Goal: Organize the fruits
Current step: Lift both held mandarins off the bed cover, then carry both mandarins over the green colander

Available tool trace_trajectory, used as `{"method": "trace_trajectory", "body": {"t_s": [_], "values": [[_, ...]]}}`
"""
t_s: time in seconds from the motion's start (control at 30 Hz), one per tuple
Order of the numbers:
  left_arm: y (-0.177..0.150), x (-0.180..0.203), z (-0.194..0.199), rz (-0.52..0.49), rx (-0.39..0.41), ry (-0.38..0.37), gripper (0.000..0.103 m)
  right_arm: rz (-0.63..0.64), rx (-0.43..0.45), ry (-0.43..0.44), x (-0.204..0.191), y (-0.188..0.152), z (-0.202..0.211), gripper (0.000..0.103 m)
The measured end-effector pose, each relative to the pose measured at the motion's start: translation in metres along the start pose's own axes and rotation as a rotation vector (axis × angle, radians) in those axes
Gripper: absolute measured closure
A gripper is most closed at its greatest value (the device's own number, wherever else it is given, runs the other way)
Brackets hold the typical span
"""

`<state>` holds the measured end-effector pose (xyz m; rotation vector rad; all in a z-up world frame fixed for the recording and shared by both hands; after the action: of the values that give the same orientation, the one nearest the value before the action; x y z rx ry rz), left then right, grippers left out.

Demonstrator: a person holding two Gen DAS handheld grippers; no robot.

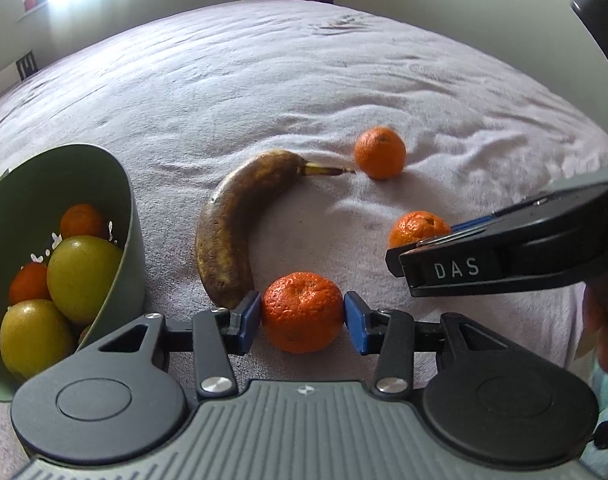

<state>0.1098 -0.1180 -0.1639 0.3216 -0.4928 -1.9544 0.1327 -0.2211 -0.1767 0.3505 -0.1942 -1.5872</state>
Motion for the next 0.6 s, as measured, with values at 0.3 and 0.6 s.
{"method": "trace_trajectory", "body": {"t_s": [0.3, 0.6], "values": [[0.017, -0.012, 0.032, 0.087, 0.064, -0.033, 0.052, -0.025, 0.076, 0.016, -0.002, 0.011, 0.025, 0.061], [0.03, -0.042, 0.069, 0.164, 0.125, -0.008, 0.052, -0.026, 0.172, 0.048, -0.016, 0.026, 0.058, 0.061]]}}
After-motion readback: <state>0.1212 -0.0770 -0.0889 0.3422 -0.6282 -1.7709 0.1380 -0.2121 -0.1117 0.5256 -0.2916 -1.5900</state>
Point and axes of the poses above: each gripper's, at about its wrist camera, not at the fingertips, and z roughly against the way its jaws point, x to its right, y to its top, the point moved 9 cm from there along -z, roughly the way its jaws point, and after that the axes turned 10 degrees about -x, right-handed, at the moved point
